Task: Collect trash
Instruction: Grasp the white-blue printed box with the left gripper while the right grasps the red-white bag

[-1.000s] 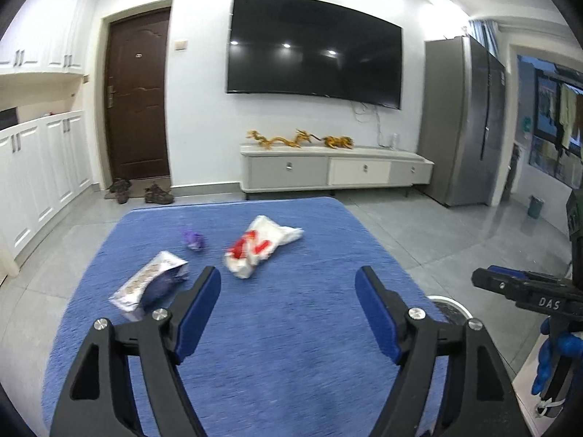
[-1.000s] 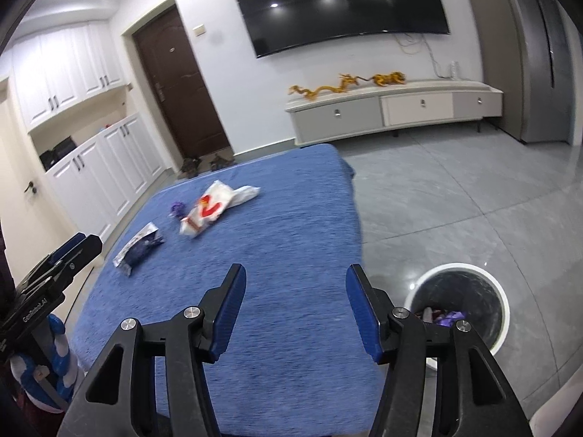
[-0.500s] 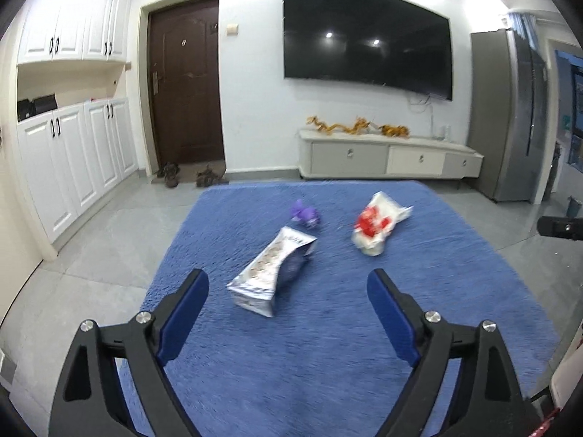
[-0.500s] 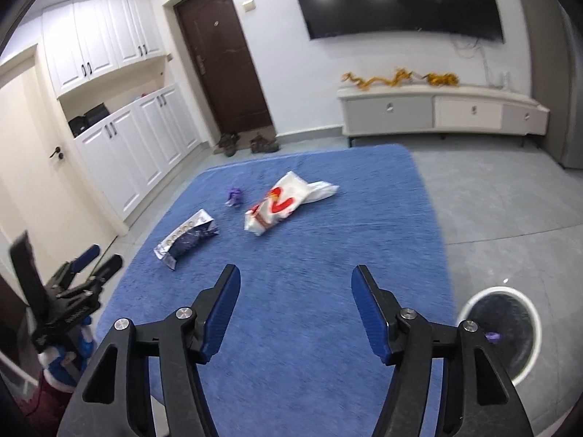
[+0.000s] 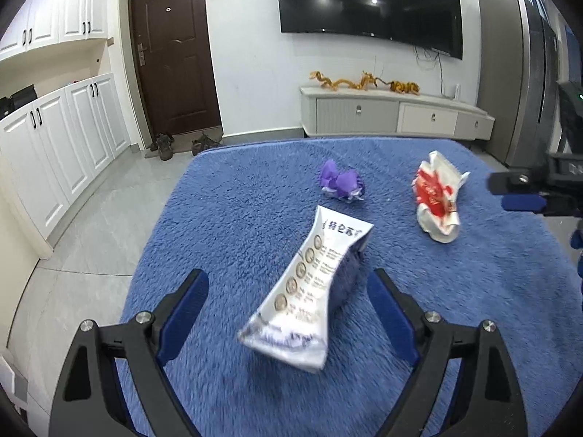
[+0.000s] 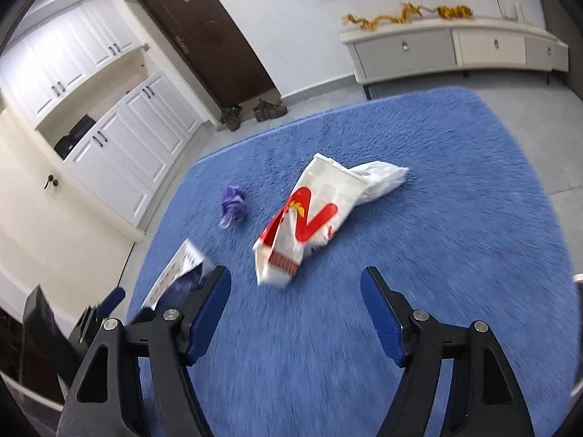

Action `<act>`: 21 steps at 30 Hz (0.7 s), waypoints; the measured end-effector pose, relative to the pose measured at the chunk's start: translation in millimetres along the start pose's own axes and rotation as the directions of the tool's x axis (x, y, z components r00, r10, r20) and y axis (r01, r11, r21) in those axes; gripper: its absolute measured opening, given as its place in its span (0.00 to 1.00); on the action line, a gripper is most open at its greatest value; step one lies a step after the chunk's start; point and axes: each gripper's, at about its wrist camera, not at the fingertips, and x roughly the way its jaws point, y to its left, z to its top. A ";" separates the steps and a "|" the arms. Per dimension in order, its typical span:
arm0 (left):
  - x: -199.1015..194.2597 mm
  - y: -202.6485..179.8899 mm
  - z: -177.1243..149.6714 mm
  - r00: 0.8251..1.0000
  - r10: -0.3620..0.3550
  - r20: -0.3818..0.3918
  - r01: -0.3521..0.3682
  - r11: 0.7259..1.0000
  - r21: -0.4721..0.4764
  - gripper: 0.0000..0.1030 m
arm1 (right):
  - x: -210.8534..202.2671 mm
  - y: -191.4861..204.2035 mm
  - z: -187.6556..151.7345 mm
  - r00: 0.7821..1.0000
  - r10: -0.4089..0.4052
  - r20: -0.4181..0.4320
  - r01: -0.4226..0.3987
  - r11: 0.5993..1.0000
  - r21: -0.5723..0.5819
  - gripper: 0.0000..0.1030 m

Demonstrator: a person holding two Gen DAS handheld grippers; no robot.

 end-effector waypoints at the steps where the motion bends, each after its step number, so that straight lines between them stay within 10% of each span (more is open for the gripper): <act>1: 7.1 0.4 1.4 1.000 -0.003 -0.013 0.003 1.000 -0.002 0.86 | 13.6 -0.4 5.5 1.000 -0.004 -0.010 0.004 1.000 0.009 0.71; 11: 41.1 -1.0 2.2 0.991 -0.069 -0.117 0.067 0.997 -0.022 0.85 | 83.5 -13.5 27.7 0.998 -0.040 -0.046 0.044 0.996 0.079 0.73; 13: 43.0 -1.0 1.3 0.989 -0.077 -0.129 0.075 0.997 -0.026 0.71 | 85.7 -10.9 28.7 0.998 -0.045 -0.034 0.047 0.997 0.061 0.73; 17: 40.3 -0.9 -2.7 0.987 -0.090 -0.135 0.087 0.996 -0.028 0.53 | 87.0 -8.2 27.5 0.998 -0.042 -0.045 0.043 0.999 0.026 0.25; 21: 32.7 -2.1 -7.4 0.986 -0.103 -0.133 0.099 0.994 -0.039 0.47 | 76.0 -13.9 14.1 0.998 0.003 -0.061 -0.001 1.000 0.028 0.10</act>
